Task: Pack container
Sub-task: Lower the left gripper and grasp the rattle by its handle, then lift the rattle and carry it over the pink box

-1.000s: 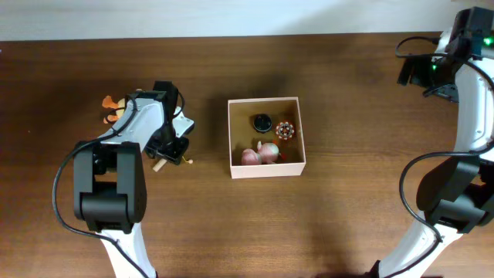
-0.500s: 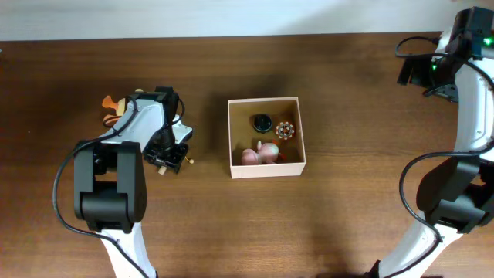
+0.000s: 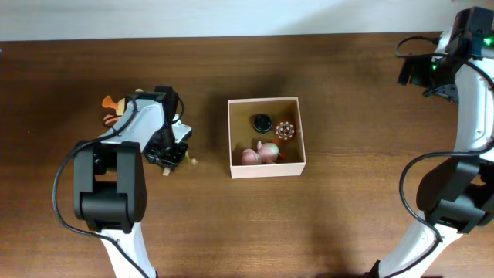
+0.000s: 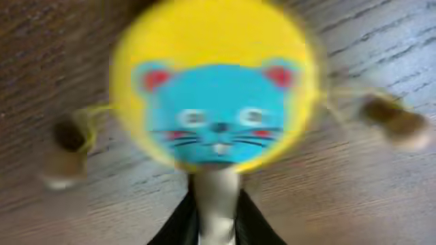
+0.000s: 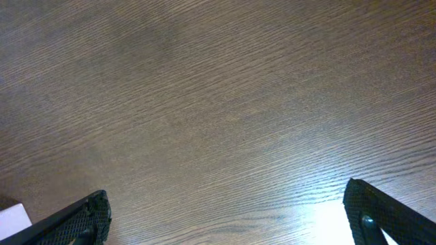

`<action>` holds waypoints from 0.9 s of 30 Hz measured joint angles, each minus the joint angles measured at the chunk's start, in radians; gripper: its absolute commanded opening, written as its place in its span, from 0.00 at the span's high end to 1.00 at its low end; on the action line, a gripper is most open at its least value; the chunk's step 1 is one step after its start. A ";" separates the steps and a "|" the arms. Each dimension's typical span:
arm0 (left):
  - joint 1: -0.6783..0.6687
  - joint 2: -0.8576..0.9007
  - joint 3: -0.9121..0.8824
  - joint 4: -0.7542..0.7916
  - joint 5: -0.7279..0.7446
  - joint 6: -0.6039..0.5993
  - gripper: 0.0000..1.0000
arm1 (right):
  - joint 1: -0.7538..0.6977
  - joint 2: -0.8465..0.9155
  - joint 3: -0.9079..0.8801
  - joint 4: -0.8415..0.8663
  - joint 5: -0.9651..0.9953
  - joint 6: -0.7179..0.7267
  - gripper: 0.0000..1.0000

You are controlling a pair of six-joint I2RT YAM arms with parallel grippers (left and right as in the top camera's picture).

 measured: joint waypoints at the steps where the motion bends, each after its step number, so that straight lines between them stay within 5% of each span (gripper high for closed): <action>1: 0.000 0.000 0.000 -0.003 0.000 0.000 0.91 | 0.000 0.000 0.000 0.000 0.000 -0.001 0.01; 15: 0.000 0.005 0.023 -0.017 0.001 -0.120 0.98 | 0.000 0.000 0.000 0.000 0.000 -0.001 0.01; 27: -0.044 0.016 0.444 -0.050 0.004 -0.305 0.98 | 0.000 0.000 0.000 0.000 0.000 -0.001 0.01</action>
